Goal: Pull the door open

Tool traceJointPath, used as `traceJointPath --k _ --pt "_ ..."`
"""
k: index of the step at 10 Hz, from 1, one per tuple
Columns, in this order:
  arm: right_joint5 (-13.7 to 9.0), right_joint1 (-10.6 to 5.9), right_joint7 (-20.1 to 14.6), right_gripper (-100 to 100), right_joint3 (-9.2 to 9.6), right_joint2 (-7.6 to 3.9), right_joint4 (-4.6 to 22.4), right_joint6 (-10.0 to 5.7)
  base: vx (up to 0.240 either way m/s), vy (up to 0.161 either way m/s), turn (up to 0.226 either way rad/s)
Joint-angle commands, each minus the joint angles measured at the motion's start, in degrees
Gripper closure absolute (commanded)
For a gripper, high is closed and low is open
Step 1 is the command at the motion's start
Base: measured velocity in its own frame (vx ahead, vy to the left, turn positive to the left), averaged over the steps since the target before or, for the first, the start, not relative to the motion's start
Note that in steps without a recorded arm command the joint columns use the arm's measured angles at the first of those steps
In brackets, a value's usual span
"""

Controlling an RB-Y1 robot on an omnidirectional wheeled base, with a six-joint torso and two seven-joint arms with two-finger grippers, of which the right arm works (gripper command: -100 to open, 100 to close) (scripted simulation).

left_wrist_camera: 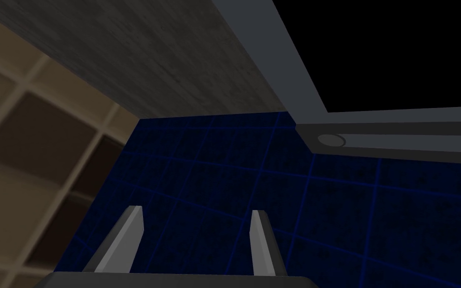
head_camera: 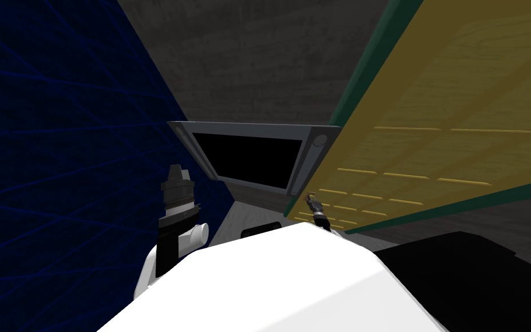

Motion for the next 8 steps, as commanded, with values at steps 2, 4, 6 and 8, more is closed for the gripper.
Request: traceJointPath --k 2,4,6,8 --pt "-0.57 -0.11 -4.18 100 0.42 0.08 -0.07 0.10 -0.030 -0.009 0.016" --pt "-0.87 -0.23 -6.16 100 0.65 0.09 -0.04 0.15 -0.025 -0.010 0.014" --pt "-1.47 -0.48 -9.72 100 1.11 0.10 0.01 0.24 -0.024 -0.010 0.017" --pt "-1.77 -0.60 -12.12 100 1.35 0.11 0.03 0.29 -0.022 -0.005 0.012"
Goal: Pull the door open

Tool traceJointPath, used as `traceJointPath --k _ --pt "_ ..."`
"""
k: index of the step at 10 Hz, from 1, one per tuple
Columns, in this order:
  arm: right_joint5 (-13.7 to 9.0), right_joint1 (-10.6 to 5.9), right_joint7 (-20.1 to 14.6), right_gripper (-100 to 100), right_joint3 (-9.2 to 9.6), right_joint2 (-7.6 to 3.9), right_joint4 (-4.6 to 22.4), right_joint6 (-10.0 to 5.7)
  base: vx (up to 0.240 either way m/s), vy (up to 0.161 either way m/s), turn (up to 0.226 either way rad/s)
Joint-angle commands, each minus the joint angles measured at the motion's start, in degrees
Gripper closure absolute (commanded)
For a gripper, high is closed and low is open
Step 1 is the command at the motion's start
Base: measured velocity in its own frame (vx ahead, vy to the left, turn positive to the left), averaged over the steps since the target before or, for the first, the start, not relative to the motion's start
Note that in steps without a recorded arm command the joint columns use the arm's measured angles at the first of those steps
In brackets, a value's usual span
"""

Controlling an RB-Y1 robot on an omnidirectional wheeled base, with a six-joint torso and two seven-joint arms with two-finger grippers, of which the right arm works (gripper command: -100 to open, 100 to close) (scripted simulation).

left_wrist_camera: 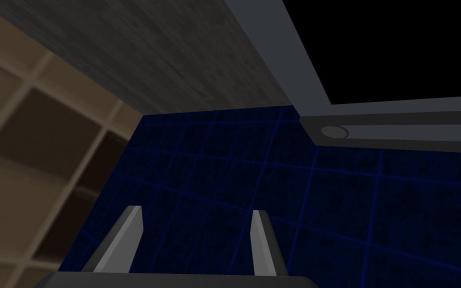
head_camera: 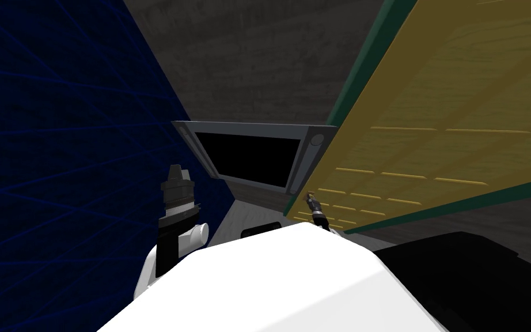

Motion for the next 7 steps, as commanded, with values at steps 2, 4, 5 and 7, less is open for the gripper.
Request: traceJointPath --k 2,4,5,7 --pt "-0.49 -0.07 -3.27 100 0.33 0.08 -0.02 0.10 -0.023 -0.011 0.015" --pt "-1.24 -0.37 -6.93 100 0.91 0.10 0.04 0.22 -0.036 -0.012 0.022" --pt "-1.24 -0.37 -7.75 100 0.91 0.10 0.04 0.22 -0.032 -0.009 0.014" --pt "-1.61 -0.52 -10.00 100 1.20 0.11 0.07 0.28 -0.024 -0.007 0.011"
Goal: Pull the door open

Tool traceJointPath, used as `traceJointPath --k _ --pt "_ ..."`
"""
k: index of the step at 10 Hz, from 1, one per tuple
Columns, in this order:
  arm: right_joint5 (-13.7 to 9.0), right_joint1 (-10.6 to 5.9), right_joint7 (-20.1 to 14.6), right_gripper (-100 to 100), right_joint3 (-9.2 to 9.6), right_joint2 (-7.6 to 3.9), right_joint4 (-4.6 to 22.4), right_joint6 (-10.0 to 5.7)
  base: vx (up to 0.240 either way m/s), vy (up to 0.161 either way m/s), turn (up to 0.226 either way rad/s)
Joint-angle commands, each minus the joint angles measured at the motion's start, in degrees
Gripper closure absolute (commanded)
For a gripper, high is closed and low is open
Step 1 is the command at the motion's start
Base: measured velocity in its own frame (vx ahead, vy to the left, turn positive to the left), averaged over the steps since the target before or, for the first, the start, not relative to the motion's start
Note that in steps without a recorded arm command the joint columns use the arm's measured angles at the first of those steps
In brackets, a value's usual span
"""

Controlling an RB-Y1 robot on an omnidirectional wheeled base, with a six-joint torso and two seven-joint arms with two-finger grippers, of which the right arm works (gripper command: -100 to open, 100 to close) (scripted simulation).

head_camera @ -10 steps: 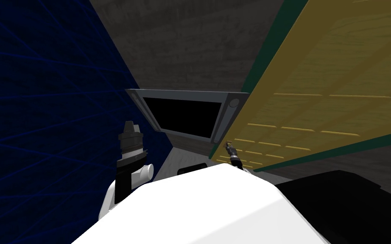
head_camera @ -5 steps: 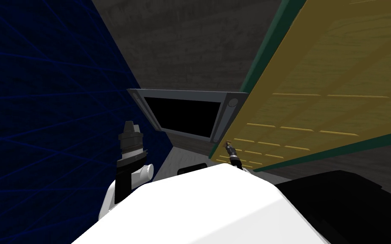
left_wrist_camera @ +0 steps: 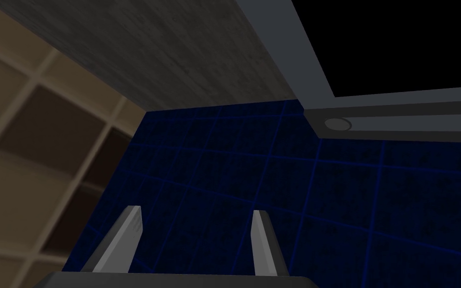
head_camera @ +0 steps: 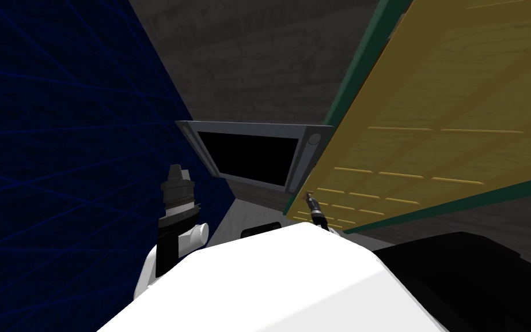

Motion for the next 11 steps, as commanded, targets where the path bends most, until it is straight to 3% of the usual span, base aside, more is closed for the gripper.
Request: traceJointPath --k 1,7,11 --pt "-0.48 -0.12 -2.81 100 0.30 0.04 0.11 0.05 -0.022 -0.010 0.015" --pt "-1.73 -0.63 -9.72 100 1.26 0.08 0.21 0.25 -0.030 -0.012 0.017" --pt "-3.04 -1.16 -16.33 100 2.27 0.12 0.32 0.45 -0.034 -0.013 0.020"
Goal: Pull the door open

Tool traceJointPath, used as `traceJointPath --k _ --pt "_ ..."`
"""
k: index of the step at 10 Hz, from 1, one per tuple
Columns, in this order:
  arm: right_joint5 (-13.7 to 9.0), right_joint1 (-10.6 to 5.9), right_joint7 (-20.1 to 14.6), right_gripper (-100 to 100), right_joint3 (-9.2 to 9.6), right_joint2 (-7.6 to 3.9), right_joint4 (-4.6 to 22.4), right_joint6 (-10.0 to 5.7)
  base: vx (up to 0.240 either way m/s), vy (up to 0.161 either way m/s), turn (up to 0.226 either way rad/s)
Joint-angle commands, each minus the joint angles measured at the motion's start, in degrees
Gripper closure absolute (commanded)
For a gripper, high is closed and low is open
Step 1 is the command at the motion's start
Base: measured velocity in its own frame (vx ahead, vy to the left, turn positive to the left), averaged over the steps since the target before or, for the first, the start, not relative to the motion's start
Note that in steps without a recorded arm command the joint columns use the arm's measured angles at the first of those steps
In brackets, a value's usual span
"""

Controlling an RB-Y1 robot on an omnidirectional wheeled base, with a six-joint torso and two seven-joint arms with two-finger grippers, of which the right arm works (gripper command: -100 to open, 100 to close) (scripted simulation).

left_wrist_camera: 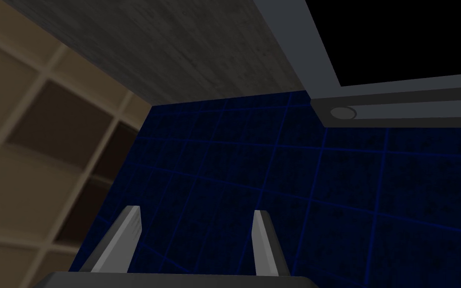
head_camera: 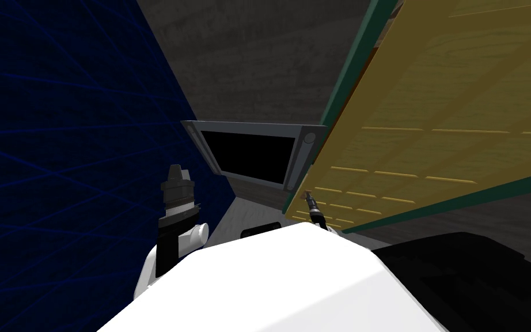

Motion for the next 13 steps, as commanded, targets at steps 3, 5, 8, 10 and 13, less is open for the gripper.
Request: traceJointPath --k 3,5,8,10,13 --pt "-0.71 -0.42 -4.18 100 0.61 0.10 0.59 0.05 -0.030 -0.009 0.014" --pt "-1.19 -0.61 -6.55 100 0.98 0.12 0.63 0.13 -0.028 -0.013 0.016" --pt "-2.16 -1.00 -11.23 100 1.73 0.14 0.71 0.28 -0.033 -0.009 0.018" --pt "-2.64 -1.19 -13.65 100 2.10 0.16 0.75 0.35 -0.045 -0.014 0.023" --pt "-3.66 -1.61 -18.18 100 2.89 0.19 0.84 0.51 -0.034 -0.014 0.017"
